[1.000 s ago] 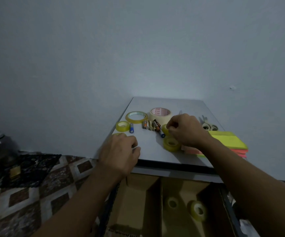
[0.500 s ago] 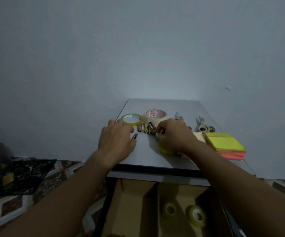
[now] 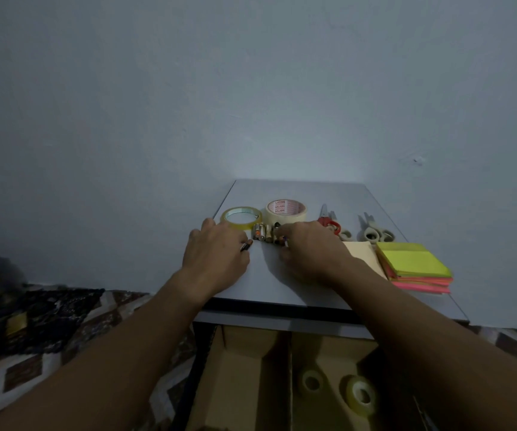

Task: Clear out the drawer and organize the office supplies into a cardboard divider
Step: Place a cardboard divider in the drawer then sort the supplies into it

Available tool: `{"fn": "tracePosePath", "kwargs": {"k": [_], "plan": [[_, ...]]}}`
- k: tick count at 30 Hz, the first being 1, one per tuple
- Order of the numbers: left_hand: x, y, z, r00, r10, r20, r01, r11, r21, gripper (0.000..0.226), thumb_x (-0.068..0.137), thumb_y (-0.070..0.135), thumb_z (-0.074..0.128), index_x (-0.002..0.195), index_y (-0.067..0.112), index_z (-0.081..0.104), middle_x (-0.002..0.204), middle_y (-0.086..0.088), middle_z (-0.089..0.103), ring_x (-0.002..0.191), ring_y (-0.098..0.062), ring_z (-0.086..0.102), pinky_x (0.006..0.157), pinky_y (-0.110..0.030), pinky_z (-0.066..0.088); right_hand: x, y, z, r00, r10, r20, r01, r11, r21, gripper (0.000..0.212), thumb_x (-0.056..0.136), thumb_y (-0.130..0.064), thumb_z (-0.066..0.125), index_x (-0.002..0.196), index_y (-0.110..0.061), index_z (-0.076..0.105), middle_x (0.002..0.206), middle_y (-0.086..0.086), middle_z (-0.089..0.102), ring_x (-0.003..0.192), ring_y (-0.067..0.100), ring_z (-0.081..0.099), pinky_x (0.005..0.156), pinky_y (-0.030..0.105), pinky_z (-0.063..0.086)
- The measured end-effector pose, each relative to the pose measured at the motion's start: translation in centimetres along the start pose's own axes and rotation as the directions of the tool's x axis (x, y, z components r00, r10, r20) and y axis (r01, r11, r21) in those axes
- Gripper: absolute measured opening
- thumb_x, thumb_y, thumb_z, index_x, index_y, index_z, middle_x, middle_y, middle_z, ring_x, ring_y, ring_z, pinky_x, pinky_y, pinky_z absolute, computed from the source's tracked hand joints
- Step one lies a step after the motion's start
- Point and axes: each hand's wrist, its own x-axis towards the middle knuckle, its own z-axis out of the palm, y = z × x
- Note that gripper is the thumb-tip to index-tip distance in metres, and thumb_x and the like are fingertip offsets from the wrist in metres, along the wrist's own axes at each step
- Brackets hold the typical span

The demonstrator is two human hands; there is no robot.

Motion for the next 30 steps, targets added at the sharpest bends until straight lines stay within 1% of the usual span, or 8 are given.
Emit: {"fn": "tracePosePath", "kwargs": {"k": [4,8,11,14,17,21,25,30], "plan": [[-0.1,0.1,-0.3,0.999,0.032,0.013,-0.032,0.999,0.019,0.031,0.097,0.041,0.049,0.115,0.033,0.073,0.109,-0.003,0.065,0.102,-0.026,0.048,0.072,-0.033,0.033,0.2,0.2,0.3,1.0,0.007,0.015,-0.007,1.0,0.001,0.03,0.088,-0.022,0.053,0.113,-0.02,0.069,0.103,0.008,0.07,0.09,0.026,0.064,0.067,0.032,0.048],[-0.4,0.3,-0.5,1.0,0.024,-0.011,-0.024,0.999,0.025,0.029,0.095,0.043,0.053,0.103,0.029,0.077,0.1,0.0,0.068,0.1,-0.024,0.05,0.071,-0.033,0.033,0.0,0.4,0.2,1.0,0.014,0.001,-0.014,0.999,0.047,0.021,0.091,-0.029,0.055,0.098,-0.022,0.073,0.094,0.004,0.072,0.081,0.02,0.064,0.07,0.035,0.056],[-0.6,0.4,-0.6,1.0,0.01,-0.027,-0.01,1.0,0.013,0.026,0.094,0.042,0.055,0.099,0.028,0.077,0.097,0.002,0.069,0.099,-0.023,0.051,0.072,-0.033,0.034,-0.1,0.4,0.2,1.0,0.017,-0.009,-0.017,0.999,0.041,0.027,0.092,-0.025,0.054,0.116,-0.021,0.067,0.105,0.008,0.07,0.091,0.024,0.063,0.071,0.032,0.05],[-0.8,0.5,-0.7,0.999,-0.001,-0.04,0.0,1.0,-0.006,0.025,0.095,0.04,0.055,0.101,0.028,0.076,0.097,0.001,0.07,0.099,-0.023,0.052,0.073,-0.033,0.034,0.0,0.2,0.3,0.998,-0.037,0.054,0.037,0.999,0.002,0.043,0.091,-0.033,0.053,0.135,-0.032,0.057,0.123,0.008,0.066,0.108,0.026,0.059,0.086,0.037,0.052],[-1.0,0.7,-1.1,1.0,-0.004,-0.029,0.003,1.0,-0.031,0.023,0.094,0.039,0.056,0.103,0.03,0.076,0.097,0.001,0.071,0.1,-0.024,0.053,0.076,-0.034,0.036,-0.1,0.0,0.4,0.985,-0.071,0.159,0.084,0.994,-0.076,0.045,0.095,-0.045,0.046,0.139,-0.039,0.051,0.134,0.008,0.057,0.119,0.029,0.051,0.097,0.045,0.047],[-1.1,0.5,-1.5,1.0,-0.003,-0.012,0.002,1.0,-0.017,0.02,0.092,0.038,0.059,0.094,0.029,0.077,0.091,0.002,0.069,0.097,-0.022,0.053,0.076,-0.034,0.036,-0.3,-0.4,0.1,0.979,-0.081,0.188,0.106,0.987,-0.124,0.043,0.096,-0.055,0.04,0.133,-0.04,0.056,0.134,0.007,0.055,0.119,0.029,0.046,0.098,0.047,0.043],[-1.3,0.3,-1.7,1.0,-0.006,-0.011,0.006,1.0,-0.02,0.018,0.092,0.038,0.06,0.088,0.029,0.075,0.08,0.006,0.062,0.089,-0.018,0.047,0.075,-0.034,0.035,-0.7,-1.0,-0.2,0.982,-0.045,0.186,0.066,0.992,-0.108,0.057,0.09,-0.07,0.041,0.129,-0.033,0.059,0.128,0.008,0.057,0.119,0.03,0.045,0.098,0.049,0.043],[-1.6,0.2,-1.8,1.0,0.021,-0.011,-0.021,1.0,0.009,0.02,0.091,0.041,0.059,0.089,0.027,0.072,0.085,0.003,0.066,0.094,-0.02,0.053,0.076,-0.035,0.037,-0.6,-1.1,0.1,0.994,-0.028,0.102,0.037,0.996,-0.086,0.044,0.09,-0.062,0.05,0.115,-0.029,0.066,0.118,0.007,0.06,0.115,0.028,0.048,0.096,0.047,0.045]]}}
